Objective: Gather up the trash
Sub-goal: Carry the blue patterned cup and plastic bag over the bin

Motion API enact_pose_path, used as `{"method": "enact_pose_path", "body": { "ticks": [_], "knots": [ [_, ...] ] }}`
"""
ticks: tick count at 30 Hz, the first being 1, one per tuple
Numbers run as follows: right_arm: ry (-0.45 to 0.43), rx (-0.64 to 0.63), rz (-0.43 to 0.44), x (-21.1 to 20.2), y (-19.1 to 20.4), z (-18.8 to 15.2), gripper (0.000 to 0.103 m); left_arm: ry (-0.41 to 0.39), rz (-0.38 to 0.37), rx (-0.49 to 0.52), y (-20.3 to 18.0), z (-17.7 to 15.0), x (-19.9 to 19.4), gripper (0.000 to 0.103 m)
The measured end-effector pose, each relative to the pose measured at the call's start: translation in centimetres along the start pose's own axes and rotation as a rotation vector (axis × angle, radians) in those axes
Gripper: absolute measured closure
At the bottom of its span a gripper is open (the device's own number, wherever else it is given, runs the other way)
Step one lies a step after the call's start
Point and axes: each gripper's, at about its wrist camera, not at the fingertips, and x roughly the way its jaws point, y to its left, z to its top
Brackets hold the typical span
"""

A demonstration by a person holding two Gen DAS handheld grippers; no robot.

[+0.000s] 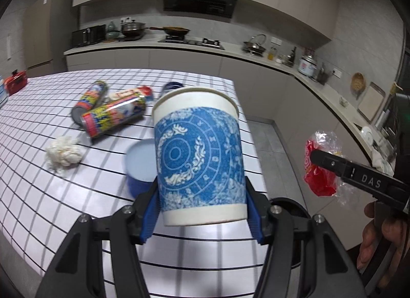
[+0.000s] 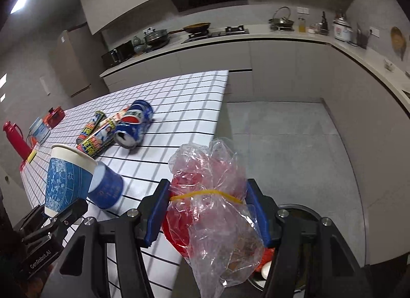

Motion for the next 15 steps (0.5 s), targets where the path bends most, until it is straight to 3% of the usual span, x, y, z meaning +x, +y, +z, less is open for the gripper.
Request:
{"method": "enact_pose_path", "body": {
  "ticks": [15],
  "knots": [
    [0.016, 0.068, -0.101, -3.3, -9.0, -3.1, 0.042, 0.059, -0.11, 0.083, -9.1, -2.4, 1.7, 0.044]
  ]
}}
